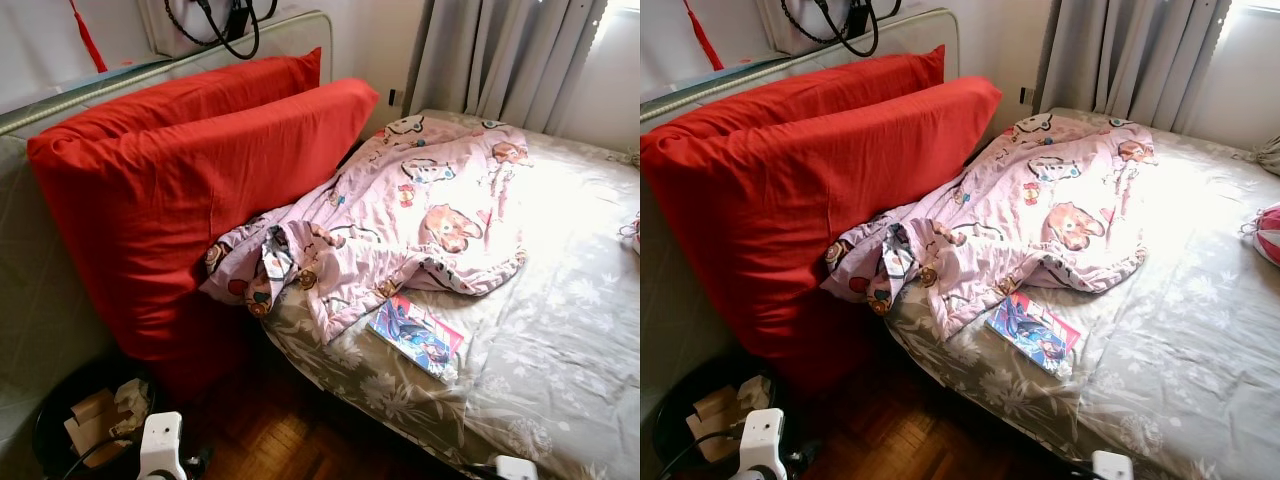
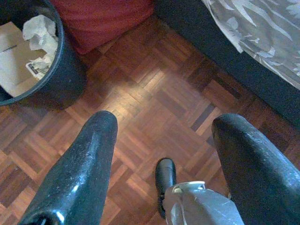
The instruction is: Clean up the room
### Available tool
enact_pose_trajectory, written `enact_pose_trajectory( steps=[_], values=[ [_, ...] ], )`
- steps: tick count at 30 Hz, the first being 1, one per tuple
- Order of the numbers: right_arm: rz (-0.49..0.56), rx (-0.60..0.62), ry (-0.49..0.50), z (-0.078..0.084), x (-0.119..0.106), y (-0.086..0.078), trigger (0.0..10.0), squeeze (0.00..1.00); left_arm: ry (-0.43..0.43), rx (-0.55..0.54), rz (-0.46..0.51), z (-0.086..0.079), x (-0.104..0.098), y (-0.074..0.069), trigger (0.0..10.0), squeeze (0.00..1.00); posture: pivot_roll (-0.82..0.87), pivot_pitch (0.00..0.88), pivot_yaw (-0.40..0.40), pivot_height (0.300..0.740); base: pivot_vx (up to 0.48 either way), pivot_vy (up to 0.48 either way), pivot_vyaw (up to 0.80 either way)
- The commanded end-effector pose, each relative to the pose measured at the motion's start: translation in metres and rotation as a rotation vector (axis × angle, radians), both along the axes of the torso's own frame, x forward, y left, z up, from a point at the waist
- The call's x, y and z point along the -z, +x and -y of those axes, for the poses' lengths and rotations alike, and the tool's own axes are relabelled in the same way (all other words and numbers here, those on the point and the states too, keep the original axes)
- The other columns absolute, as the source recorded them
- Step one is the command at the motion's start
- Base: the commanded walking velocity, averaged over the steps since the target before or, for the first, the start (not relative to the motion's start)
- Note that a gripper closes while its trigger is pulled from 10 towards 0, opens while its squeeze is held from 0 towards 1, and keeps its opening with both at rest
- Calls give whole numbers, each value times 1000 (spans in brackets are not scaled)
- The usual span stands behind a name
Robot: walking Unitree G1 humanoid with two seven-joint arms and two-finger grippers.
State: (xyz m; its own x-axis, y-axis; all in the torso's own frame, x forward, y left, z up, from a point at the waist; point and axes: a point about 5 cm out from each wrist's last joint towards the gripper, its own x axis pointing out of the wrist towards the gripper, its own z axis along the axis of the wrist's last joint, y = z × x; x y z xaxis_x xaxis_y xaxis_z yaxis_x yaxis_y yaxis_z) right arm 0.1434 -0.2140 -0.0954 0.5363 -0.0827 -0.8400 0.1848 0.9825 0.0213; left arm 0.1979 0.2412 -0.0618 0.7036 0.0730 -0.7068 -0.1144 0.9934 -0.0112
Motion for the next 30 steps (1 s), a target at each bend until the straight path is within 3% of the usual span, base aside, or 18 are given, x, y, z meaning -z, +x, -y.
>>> enact_pose_trajectory(
  steps=[1, 8, 21, 26, 30],
  values=[
    [29, 21, -5, 5, -5, 9, 10000, 0, 4, 1, -27, -3, 2, -4, 10000, 0, 65, 0, -4, 740, 0, 0, 0],
    [61, 22, -9, 10, -12, 26, 10000, 0, -2, 1, -33, -2, 2, -4, 10000, 0, 59, 0, -1, 740, 0, 0, 0],
    [72, -72, 14, -2, -14, 34, 10000, 0, -6, -2, -37, -2, 3, -4, 10000, 0, 62, 0, -3, 740, 0, 0, 0],
    [77, -26, 31, 0, -15, 36, 10000, 0, -7, 0, -37, -2, 3, -4, 10000, 0, 65, 0, -2, 740, 0, 0, 0],
    [70, -75, 25, 1, -13, 31, 10000, 0, -4, 7, -38, -2, 3, -4, 10000, 0, 60, 0, -2, 740, 60, 0, 0]
  ],
)
